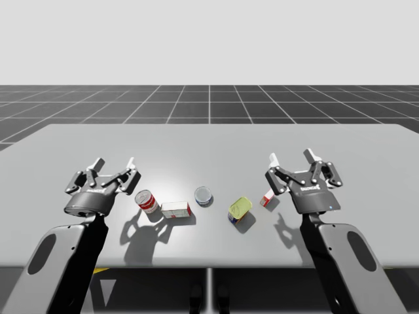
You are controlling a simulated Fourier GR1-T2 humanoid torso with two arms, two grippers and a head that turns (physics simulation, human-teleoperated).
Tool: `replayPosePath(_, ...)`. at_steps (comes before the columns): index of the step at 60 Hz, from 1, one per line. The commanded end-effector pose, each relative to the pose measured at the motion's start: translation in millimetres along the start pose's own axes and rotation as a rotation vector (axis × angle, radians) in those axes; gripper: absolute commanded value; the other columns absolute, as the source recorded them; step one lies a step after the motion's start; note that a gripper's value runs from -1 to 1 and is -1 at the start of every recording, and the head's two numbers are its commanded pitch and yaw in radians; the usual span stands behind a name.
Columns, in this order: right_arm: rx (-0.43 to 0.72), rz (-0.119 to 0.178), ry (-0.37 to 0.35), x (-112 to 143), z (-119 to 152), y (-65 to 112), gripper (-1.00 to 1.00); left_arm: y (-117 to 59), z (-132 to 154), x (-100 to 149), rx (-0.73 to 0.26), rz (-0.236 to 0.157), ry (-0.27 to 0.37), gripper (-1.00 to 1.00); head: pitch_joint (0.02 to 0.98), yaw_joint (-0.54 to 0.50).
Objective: Pick up the potted meat can and lift it.
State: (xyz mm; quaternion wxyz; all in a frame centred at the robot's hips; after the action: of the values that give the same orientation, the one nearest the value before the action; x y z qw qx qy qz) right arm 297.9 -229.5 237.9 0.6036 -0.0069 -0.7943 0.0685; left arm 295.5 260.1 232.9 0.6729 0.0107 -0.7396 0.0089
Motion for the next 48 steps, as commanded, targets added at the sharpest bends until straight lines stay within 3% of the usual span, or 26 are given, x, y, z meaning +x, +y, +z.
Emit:
replayPosePath(1, -0.023, 0.006, -0.012, -0.5, 1.3, 1.8, -1.0, 1.0, 0.4, 1.7, 0.002, 0.001, -0.012, -1.0, 0.055, 0.01)
replayPosePath(3, -0.001, 0.002, -0.004, -0.7, 1.1, 2.1, -1.0, 1.0, 0.3, 1.6, 0.002, 0.001, -0.011, -1.0, 0.058, 0.01)
replayPosePath(5, 0.016, -0.022, 0.009, 0.4, 0.6, 2.0, -1.0, 1.0, 0.3, 1.5, 0.002, 0.001, -0.01, -1.0, 0.069, 0.01)
replayPosePath(8, 0.035, -0.01, 0.028, 0.4, -0.2, 1.3, -1.0, 1.1, 0.2, 1.4, 0.002, 0.0, -0.01, -1.0, 0.086, 0.01)
replayPosePath(12, 0.034, -0.024, 0.044, -1.1, -0.9, 0.6, -1.0, 1.5, 0.2, 1.6, 0.004, 0.0, -0.01, -1.0, 0.118, 0.01)
replayPosePath(15, 0.025, -0.007, 0.043, -1.9, -1.8, -0.6, -1.0, 1.8, 0.2, 1.7, 0.005, 0.0, -0.01, -1.0, 0.167, 0.01)
replayPosePath(24, 0.017, -0.005, 0.042, -1.6, -2.2, -1.5, -1.0, 2.7, -0.7, 0.7, 0.007, -0.007, -0.005, -1.0, 0.311, 0.01)
replayPosePath(26, 0.014, 0.019, 0.037, -1.8, -2.2, -1.1, -1.0, 3.0, -1.1, 0.3, 0.009, -0.009, -0.003, -1.0, 0.349, 0.0)
replayPosePath(33, 0.013, 0.009, 0.041, -1.7, -2.4, -1.5, -1.0, 3.7, -1.6, 0.2, 0.022, -0.017, 0.0, -1.0, 0.49, -0.01)
replayPosePath(48, -0.001, 0.03, 0.05, -4.0, -3.8, -2.8, -1.0, 4.2, -2.9, -0.9, 0.032, -0.033, 0.014, -1.0, 0.705, -0.05)
